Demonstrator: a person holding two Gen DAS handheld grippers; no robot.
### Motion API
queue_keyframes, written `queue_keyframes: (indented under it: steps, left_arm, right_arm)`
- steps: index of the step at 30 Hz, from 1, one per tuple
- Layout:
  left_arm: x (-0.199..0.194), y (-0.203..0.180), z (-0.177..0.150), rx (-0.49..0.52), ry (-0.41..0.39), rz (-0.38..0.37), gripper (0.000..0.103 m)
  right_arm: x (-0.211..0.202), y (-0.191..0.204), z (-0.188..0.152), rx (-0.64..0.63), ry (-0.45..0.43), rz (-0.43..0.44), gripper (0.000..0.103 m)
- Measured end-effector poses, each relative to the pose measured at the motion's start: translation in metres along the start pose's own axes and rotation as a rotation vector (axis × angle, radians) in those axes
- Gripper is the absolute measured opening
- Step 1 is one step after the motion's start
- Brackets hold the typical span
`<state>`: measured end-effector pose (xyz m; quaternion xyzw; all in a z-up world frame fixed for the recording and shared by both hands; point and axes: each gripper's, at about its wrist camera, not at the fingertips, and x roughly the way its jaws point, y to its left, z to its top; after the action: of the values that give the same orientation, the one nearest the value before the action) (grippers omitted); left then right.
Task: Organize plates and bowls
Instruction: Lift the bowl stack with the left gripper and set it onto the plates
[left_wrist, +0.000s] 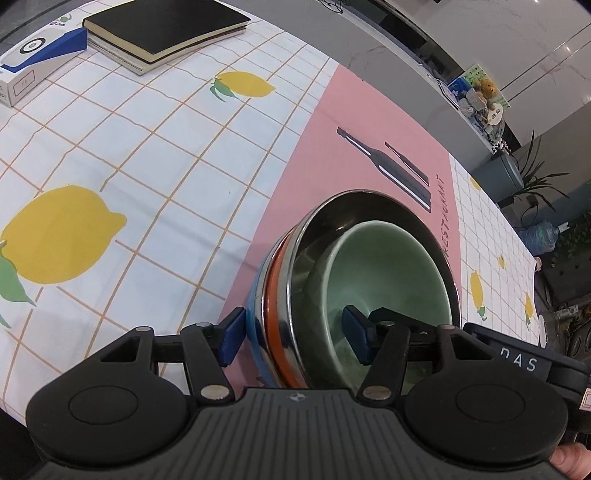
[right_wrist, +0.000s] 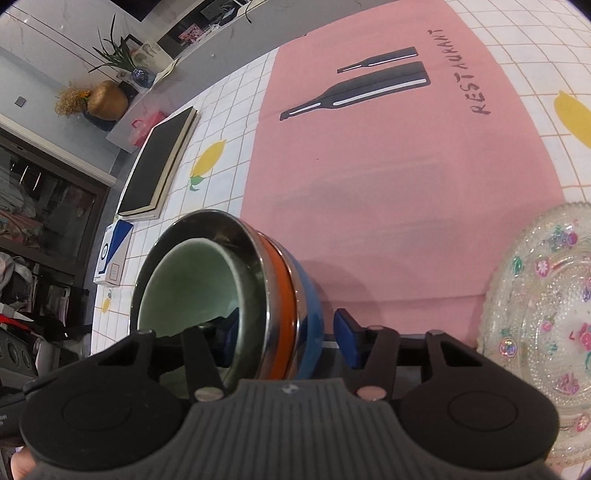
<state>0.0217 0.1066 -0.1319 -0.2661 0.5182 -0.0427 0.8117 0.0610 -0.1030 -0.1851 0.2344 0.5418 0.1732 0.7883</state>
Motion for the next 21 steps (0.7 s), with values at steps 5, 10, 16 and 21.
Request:
queue_keyframes:
  steps: [5, 10, 16, 21]
  left_arm:
    - [0.0001, 0.0, -0.0001, -0.004, 0.002, 0.003, 0.065]
    - [-0.001, -0.0008, -0.0003, -0.017, -0.004, 0.01, 0.064]
    - [-0.0024, -0.0018, -0.0008, -0.014, -0.013, 0.012, 0.062]
    - [-0.0041, -0.0047, -0.0001, -0.003, -0.017, 0.016, 0.059]
  right_arm:
    - [0.0004, 0.0007, -0.0004, 0.005, -0.003, 0.003, 0.046]
    - [0.0004, 0.002, 0.0, 0.001, -0.003, -0.006, 0.045]
    - [0.0003, 0.0019, -0.0005, -0.007, -0.003, -0.014, 0.043]
    - [-0.0002, -0.0022, 0.0003, 0.018, 0.001, -0.014, 0.041]
